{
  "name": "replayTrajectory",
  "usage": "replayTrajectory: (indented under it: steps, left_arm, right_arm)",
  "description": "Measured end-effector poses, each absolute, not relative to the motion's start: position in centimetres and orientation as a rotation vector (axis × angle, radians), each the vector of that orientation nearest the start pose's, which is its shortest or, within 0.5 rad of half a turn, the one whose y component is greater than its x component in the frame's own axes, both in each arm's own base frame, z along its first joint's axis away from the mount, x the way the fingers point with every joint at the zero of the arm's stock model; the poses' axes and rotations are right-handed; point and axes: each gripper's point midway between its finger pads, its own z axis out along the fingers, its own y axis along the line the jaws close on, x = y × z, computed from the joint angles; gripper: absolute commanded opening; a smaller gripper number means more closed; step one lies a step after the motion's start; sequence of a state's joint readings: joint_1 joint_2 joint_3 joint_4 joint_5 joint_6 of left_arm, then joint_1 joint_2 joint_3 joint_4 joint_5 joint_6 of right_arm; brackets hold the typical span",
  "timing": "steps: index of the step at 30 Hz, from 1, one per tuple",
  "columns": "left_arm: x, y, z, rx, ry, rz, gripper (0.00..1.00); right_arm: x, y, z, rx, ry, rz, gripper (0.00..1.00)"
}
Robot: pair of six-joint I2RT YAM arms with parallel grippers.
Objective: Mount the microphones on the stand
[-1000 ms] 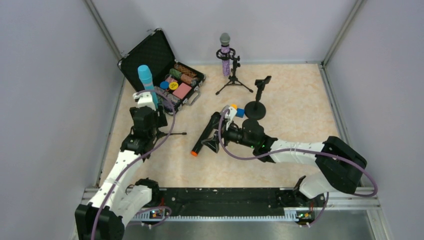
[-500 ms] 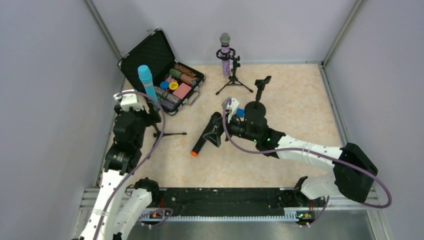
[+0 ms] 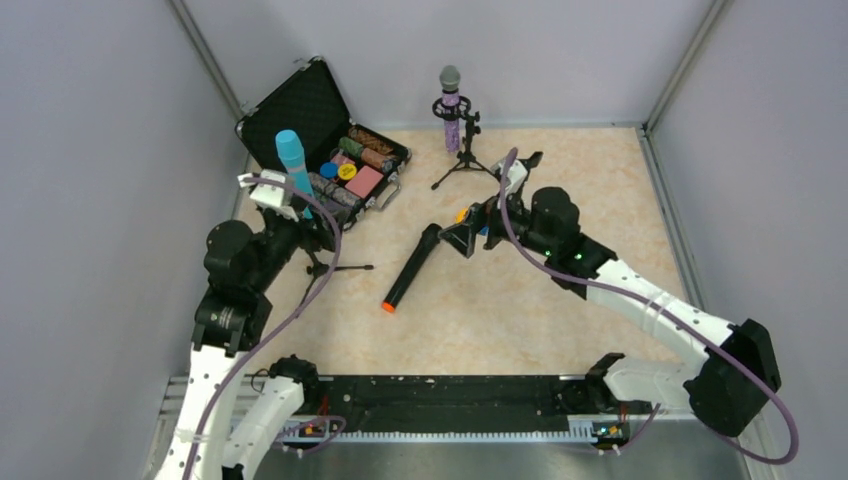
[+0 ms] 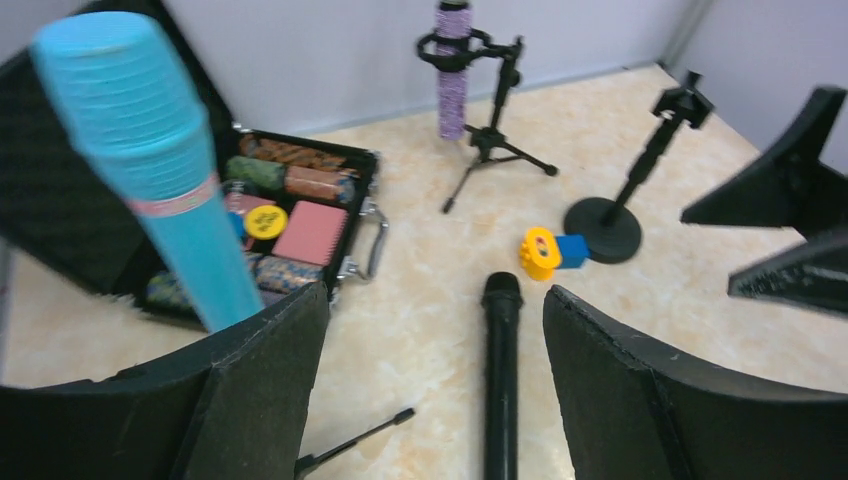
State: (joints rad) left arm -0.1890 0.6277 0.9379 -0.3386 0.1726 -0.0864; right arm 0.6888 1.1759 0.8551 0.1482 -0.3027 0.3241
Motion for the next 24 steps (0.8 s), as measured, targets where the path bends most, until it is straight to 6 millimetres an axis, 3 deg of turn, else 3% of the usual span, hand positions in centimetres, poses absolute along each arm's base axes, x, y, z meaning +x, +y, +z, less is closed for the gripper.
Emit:
replayTrajectory:
  steps: [5,14,19,24]
  left_arm:
    - [26.7,-11.7,33.4,0.348,1.661,-0.506,0.83]
    - [28.5,-16.7,27.3,0.475,1.879,-0.673,0.83]
    - [28.7,-20.2,24.7,0.578,1.984,-0.643,0.82]
    - [29.3,-22.1,22.0,0.624,2.073,-0.579,0.82]
  right_arm:
    - [27.7,27.5,27.2,-0.48,1.773,0.979,0.99]
    - [30.4,21.0,30.6,-0.258,1.766,0.932,0.99]
    - [32.1,17.8,30.4,-0.13,1.815,0.866,0.99]
    - [34.1,14.7,29.4,0.0,1.887,0.725,0.99]
